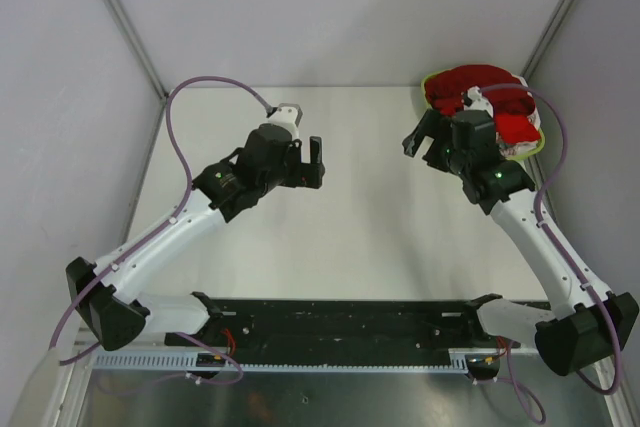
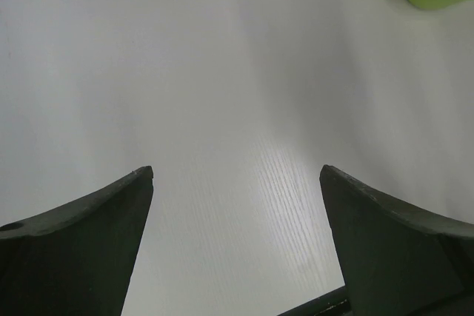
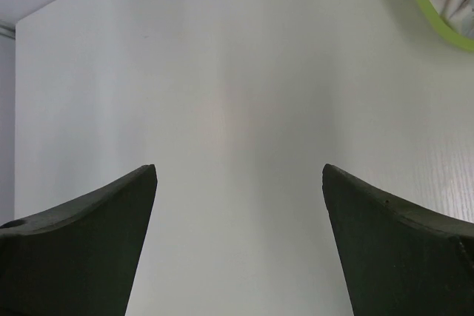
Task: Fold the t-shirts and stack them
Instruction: Grab crumpled tshirt from bin with the right arm
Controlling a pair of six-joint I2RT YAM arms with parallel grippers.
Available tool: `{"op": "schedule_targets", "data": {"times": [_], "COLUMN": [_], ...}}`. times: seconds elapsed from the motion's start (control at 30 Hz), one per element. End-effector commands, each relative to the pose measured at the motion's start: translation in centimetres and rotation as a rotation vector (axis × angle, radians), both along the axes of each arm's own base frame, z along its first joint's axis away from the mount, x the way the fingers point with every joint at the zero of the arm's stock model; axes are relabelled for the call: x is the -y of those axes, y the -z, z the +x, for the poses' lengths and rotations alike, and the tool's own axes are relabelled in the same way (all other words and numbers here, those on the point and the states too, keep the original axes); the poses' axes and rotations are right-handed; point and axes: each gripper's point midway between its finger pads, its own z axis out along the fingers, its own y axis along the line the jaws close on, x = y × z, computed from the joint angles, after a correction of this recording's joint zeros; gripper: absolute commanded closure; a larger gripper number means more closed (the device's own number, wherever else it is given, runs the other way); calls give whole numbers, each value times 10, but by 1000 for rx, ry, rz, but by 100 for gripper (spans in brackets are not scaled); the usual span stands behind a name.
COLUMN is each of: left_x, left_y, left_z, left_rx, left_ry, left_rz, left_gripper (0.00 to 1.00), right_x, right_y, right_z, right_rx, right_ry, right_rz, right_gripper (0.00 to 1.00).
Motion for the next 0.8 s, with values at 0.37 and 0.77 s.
{"op": "schedule_targets", "data": {"times": [0.37, 0.77], "left_x": [10, 19], "left_y": [-4, 4], "left_z": [0, 7], "left_rx": [1, -25], "left_ry": [62, 79], "left_rz": [-14, -3], "left_gripper": [0, 1], "right_x": [60, 186], "right_y": [12, 40], "right_z": [70, 157], "right_rx": [-15, -55], "right_ry": [191, 495], "right_rz": [-4, -88], "right_gripper": [1, 1]}}
